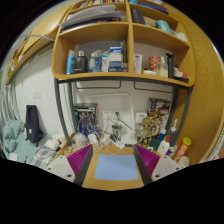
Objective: Arrange mouse
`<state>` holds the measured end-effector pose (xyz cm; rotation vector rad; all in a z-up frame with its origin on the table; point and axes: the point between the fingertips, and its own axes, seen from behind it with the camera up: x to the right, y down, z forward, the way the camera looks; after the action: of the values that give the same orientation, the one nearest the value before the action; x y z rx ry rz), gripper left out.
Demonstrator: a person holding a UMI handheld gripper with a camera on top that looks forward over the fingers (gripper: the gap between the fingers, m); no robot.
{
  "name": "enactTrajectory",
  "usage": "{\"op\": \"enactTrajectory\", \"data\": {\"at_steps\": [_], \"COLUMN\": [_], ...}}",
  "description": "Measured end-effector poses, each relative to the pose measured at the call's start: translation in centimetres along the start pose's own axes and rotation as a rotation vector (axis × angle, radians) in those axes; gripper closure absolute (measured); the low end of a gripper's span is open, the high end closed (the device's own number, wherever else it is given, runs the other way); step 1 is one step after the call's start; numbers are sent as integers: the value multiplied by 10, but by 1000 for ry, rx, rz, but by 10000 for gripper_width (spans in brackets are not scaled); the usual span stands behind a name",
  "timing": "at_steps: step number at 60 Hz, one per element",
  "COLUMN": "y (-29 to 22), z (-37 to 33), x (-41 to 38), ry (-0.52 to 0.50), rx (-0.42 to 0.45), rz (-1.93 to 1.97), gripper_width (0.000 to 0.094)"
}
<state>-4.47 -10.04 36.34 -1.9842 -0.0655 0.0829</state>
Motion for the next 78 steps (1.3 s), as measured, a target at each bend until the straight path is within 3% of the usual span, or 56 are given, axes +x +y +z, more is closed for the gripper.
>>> {"op": "enactTrajectory", "data": {"at_steps": [11, 31, 47, 68, 72, 78], "y": [49, 187, 277, 310, 307, 306], "z": [19, 48, 113, 210, 220, 232], "x": [56, 217, 293, 339, 342, 336], "ry": [93, 285, 249, 186, 181, 139], "rx": [-20, -179, -295, -358, -350, -345], "rz": [37, 27, 45, 34, 53, 93], "gripper_width": [104, 106, 106, 113, 137, 254]}}
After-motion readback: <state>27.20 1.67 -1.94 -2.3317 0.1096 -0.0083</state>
